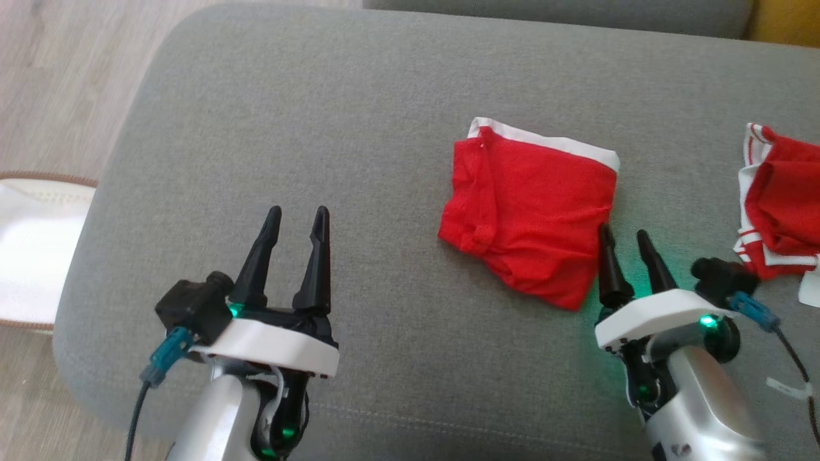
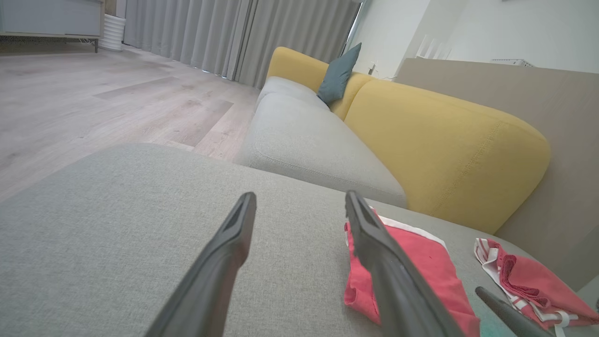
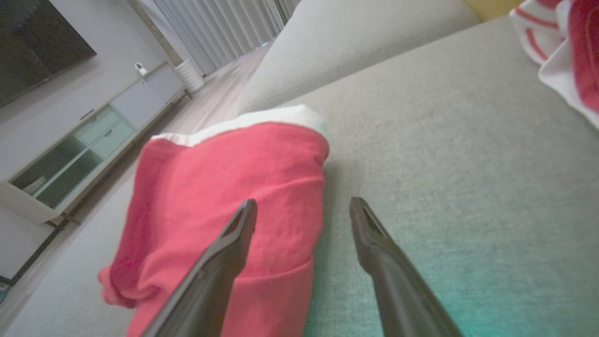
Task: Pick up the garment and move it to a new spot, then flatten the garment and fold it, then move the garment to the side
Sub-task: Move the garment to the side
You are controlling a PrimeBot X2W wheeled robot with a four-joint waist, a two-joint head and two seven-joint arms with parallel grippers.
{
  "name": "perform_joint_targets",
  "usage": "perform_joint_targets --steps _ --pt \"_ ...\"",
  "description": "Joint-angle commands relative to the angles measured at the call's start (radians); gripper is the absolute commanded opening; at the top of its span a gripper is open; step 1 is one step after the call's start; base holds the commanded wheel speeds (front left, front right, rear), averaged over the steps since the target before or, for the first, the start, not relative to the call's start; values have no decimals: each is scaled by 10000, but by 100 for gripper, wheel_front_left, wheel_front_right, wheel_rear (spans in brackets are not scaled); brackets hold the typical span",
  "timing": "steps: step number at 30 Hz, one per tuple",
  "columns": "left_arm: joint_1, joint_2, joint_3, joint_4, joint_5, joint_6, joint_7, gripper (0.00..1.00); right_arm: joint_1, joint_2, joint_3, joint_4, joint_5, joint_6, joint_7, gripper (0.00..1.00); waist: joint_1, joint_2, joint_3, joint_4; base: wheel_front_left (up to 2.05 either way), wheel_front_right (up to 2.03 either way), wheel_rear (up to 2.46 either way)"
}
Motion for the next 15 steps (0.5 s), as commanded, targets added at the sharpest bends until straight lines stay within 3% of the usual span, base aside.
perform_joint_targets --steps 1,12,13,14,15 --pt "-432 102 250 -310 11 -46 -53 100 -394 10 302 -116 66 67 -18 100 0 0 69 72 0 0 0" --pt "-646 102 235 -342 39 -43 -53 100 -1949 10 1193 2409 524 67 -175 100 0 0 552 273 0 0 0" --pt "-669 102 238 -345 39 -43 -53 100 -2052 10 1316 2576 509 67 -209 72 0 0 580 273 0 0 0" --pt "-693 102 242 -344 40 -39 -53 100 -2159 10 1414 2737 436 67 -261 18 0 0 604 268 0 0 0" --pt "-720 102 246 -340 42 -33 -53 100 -2266 10 1502 2882 293 67 -324 0 0 0 626 259 0 0 0"
